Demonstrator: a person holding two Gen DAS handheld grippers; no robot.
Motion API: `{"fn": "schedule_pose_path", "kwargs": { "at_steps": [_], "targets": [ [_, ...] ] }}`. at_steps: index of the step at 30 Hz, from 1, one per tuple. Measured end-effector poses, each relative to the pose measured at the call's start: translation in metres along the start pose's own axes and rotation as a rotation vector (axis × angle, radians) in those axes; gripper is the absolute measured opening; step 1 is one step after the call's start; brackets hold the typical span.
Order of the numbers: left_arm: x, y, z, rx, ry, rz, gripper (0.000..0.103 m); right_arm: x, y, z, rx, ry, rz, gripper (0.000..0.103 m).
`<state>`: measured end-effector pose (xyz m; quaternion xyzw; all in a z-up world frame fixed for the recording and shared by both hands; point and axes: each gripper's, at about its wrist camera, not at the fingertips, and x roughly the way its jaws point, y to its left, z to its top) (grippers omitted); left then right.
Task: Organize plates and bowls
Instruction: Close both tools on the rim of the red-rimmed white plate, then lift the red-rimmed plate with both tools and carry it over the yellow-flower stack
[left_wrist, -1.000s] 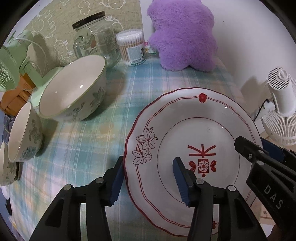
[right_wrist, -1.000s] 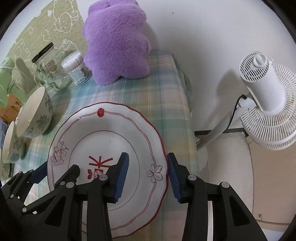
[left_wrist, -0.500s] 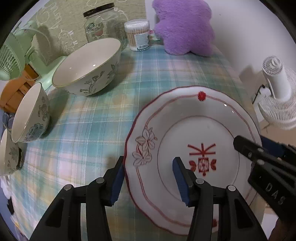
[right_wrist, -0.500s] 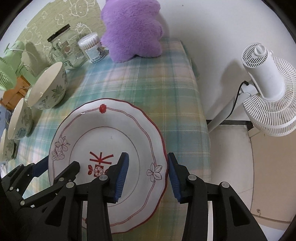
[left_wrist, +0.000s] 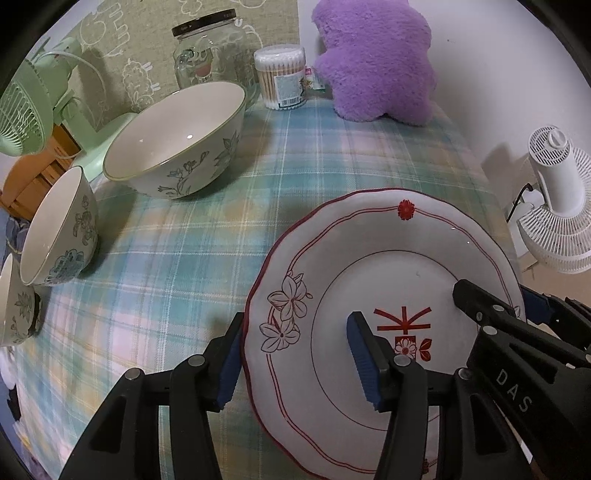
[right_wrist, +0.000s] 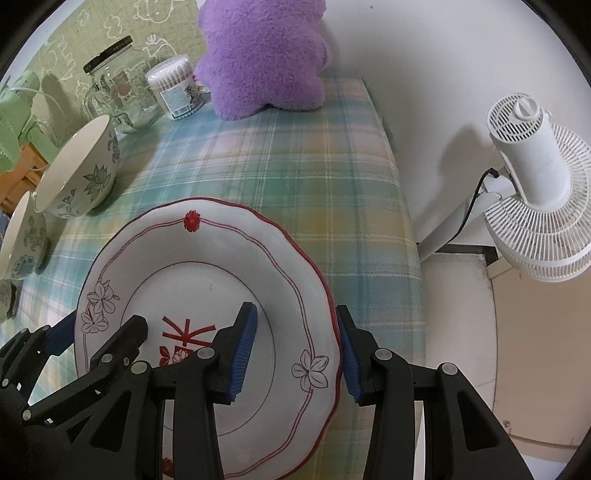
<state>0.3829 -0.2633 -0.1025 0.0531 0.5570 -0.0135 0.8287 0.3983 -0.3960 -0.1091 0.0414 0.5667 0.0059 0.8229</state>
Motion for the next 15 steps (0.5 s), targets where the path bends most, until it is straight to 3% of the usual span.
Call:
{"fn": "schedule_pose_path", "kwargs": {
  "at_steps": [15],
  "targets": [
    [-0.049,0.001,-0.005,-0.026,-0.06,-0.059,0.054,-0.05,-0.002,-0.002,0.007,-0.078,-0.04,0.046]
  ]
}}
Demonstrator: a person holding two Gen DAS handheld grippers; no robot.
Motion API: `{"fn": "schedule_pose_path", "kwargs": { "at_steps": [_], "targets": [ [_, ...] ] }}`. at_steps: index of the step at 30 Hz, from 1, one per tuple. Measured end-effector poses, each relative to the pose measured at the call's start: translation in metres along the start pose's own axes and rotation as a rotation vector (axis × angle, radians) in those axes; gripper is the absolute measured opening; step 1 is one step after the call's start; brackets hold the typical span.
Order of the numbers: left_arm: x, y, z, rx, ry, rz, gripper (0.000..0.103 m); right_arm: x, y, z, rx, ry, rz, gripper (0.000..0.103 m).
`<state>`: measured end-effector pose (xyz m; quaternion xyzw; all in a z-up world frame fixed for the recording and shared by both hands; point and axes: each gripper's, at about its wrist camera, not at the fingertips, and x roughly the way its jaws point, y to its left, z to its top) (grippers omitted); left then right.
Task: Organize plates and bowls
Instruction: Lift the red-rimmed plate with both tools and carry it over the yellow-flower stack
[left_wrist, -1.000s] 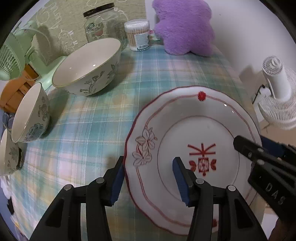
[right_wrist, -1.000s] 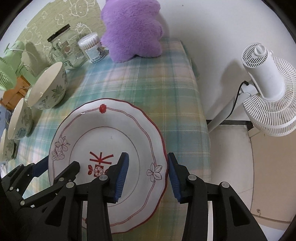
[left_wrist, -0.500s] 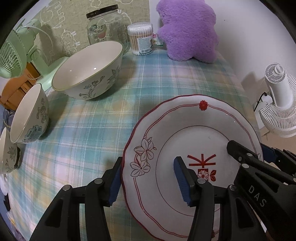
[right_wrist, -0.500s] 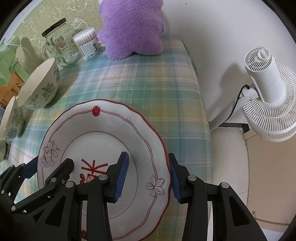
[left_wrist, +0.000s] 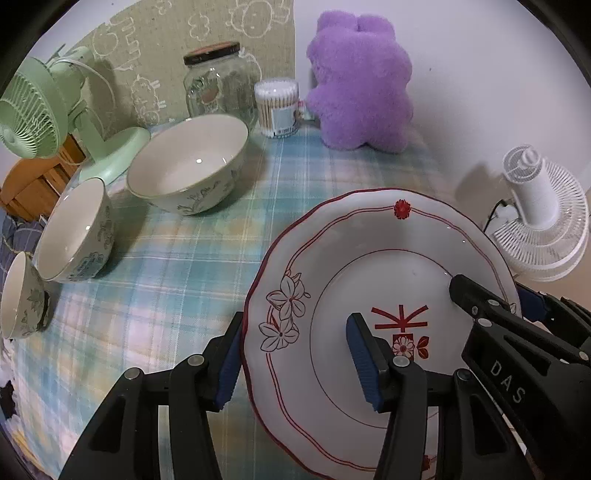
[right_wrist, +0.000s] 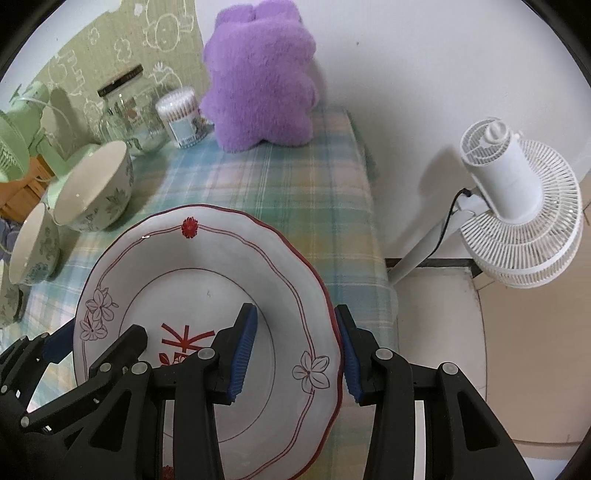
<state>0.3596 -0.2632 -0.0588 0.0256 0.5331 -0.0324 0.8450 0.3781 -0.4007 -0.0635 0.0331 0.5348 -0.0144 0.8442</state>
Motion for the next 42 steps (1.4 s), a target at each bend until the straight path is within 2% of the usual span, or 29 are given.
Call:
{"fn": "schedule_pose_path", "kwargs": {
  "at_steps": [3,10,18,30,42],
  "targets": [
    [-0.014,0.004,-0.001,-0.029,-0.013,-0.02,0.054,-0.014,0.001,0.0,0.003,-0.022,-0.011,0.046],
    [-0.049,0.007,-0.01,-0.01,-0.063,-0.049,0.054,-0.055,0.005,-0.007,0.018,-0.073,-0.04,0.046],
    [-0.082,0.017,-0.036,0.019,-0.079,-0.077,0.054,-0.098,0.014,-0.033,0.032,-0.096,-0.075,0.046],
    [-0.101,0.026,-0.089,0.076,-0.042,-0.113,0.054,-0.13,0.024,-0.098,0.073,-0.05,-0.111,0.046],
    [-0.088,0.017,-0.143,0.126,0.055,-0.149,0.054,-0.125,0.019,-0.156,0.118,0.026,-0.148,0.046]
  ]
}}
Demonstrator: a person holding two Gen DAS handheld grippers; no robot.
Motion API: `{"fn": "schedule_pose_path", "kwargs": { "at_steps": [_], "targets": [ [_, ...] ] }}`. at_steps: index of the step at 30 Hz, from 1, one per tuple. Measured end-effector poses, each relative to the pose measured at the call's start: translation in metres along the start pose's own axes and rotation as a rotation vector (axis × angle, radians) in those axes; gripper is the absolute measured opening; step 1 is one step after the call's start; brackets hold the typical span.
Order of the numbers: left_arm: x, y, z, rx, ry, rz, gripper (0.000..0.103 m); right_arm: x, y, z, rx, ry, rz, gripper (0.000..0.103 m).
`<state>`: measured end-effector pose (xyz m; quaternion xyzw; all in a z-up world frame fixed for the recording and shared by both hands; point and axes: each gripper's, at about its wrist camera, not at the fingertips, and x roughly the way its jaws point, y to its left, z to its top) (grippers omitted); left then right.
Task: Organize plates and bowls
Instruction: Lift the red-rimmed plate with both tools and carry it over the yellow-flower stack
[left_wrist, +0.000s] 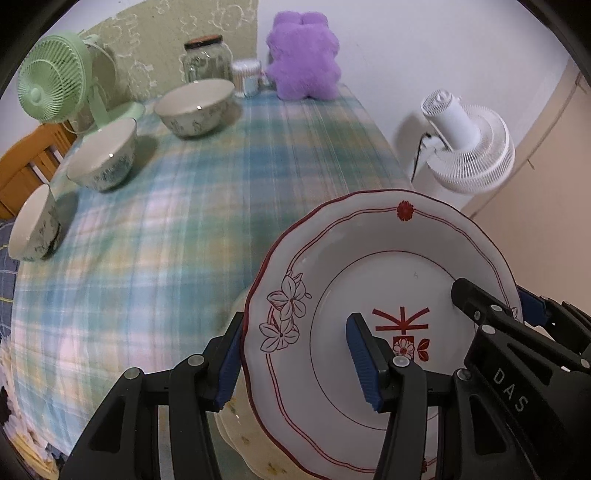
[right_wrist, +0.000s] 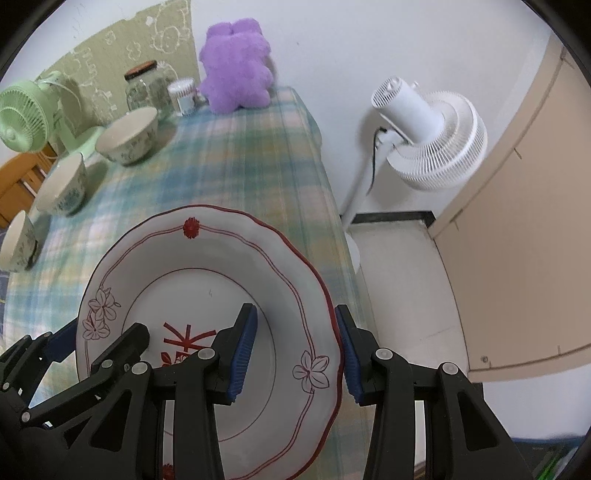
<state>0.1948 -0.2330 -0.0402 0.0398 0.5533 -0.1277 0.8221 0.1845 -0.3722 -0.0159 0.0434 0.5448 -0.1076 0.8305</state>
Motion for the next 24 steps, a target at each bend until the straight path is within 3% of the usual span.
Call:
{"fn": "schedule_pose_path", "kwargs": {
  "at_steps": [15,24],
  "targets": [
    [0.024,-0.006,-0.03,-0.008,0.071,0.021,0.055,0.023,-0.007,-0.035,0.016,0.085,-0.011,0.046],
    [0.025,-0.013,-0.032,0.007,0.054,0.069,0.055,0.034,-0.009,-0.039,0.01,0.115,-0.004,0.046]
  ]
}}
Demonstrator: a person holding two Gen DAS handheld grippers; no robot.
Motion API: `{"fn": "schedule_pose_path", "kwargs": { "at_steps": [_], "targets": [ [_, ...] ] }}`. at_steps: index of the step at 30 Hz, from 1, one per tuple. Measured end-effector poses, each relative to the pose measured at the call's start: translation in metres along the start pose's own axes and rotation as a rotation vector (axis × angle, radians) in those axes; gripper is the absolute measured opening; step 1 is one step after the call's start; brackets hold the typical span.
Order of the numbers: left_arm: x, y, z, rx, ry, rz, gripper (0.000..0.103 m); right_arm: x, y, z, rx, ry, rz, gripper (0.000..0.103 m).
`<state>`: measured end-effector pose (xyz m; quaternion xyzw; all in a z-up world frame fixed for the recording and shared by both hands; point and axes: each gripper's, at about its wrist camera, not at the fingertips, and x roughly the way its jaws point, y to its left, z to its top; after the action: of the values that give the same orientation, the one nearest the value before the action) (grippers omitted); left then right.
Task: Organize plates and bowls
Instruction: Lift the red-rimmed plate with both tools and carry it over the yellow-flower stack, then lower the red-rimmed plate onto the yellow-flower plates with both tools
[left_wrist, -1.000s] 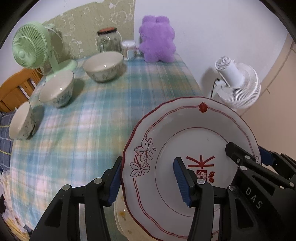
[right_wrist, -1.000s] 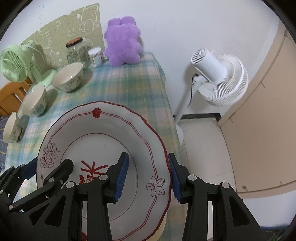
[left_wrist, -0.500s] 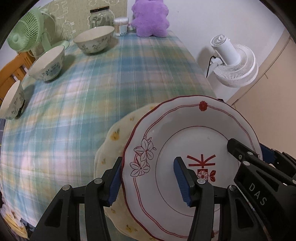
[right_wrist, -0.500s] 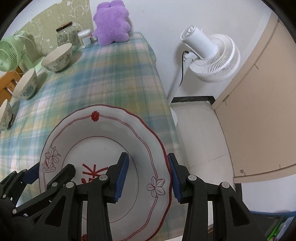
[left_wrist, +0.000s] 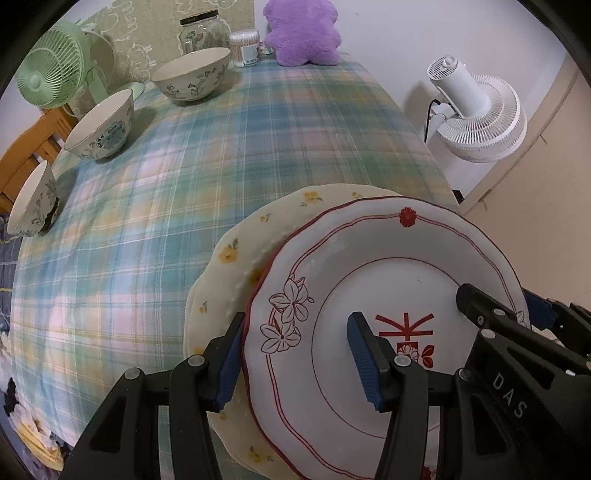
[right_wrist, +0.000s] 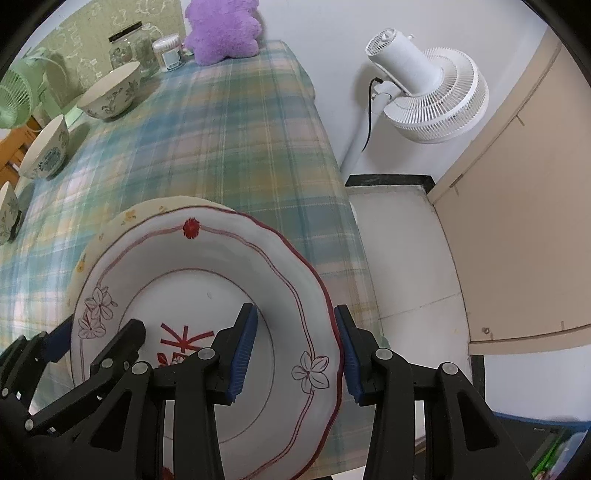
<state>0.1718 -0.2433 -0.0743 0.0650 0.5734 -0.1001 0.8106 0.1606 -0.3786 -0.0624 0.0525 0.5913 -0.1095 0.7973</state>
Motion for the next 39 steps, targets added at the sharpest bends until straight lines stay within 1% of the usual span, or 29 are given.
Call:
{"fn": "schedule_pose_path", "kwargs": {
  "at_steps": [6,8,10,11,12,13,14,27,34,35,37,39],
  "targets": [
    [0.0,-0.001,0.0,-0.002,-0.001,0.013,0.056,0.001,-0.003,0.0,-0.008,0.008,0.017,0.046],
    [0.001,-0.004,-0.001,0.014,0.003,0.027,0.056,0.0,-0.005,0.0,-0.011,0.017,0.038,0.046],
    [0.0,-0.006,-0.002,0.035,0.003,0.047,0.056,-0.005,-0.006,-0.001,-0.017,0.006,0.043,0.046],
    [0.0,-0.007,-0.003,0.039,0.0,0.053,0.055,-0.009,-0.007,-0.001,-0.026,-0.009,0.044,0.044],
    [0.0,-0.007,-0.004,0.043,-0.004,0.055,0.055,-0.013,-0.007,-0.001,-0.033,-0.023,0.047,0.039],
    [0.0,-0.007,-0.004,0.045,-0.006,0.058,0.055,-0.016,-0.007,0.0,-0.042,-0.031,0.038,0.032],
    [0.0,-0.007,-0.004,0.044,-0.006,0.06,0.055,-0.016,-0.007,0.0,-0.051,-0.027,0.022,0.029],
    [-0.001,-0.004,-0.005,0.042,0.015,0.048,0.057,-0.013,-0.001,0.006,-0.069,-0.005,0.013,0.029],
    [-0.003,-0.002,-0.005,0.045,0.015,0.059,0.057,-0.013,0.003,0.007,-0.076,0.001,0.003,0.029],
    [-0.006,-0.002,-0.005,0.043,0.002,0.066,0.057,-0.013,0.003,0.006,-0.074,0.002,0.004,0.028],
    [-0.015,-0.005,-0.004,0.063,-0.038,0.046,0.057,-0.016,0.003,0.003,-0.069,0.005,0.024,0.026],
    [-0.015,-0.012,-0.004,0.102,-0.044,0.044,0.057,-0.018,0.008,0.001,-0.076,0.0,0.024,0.026]
  ]
}}
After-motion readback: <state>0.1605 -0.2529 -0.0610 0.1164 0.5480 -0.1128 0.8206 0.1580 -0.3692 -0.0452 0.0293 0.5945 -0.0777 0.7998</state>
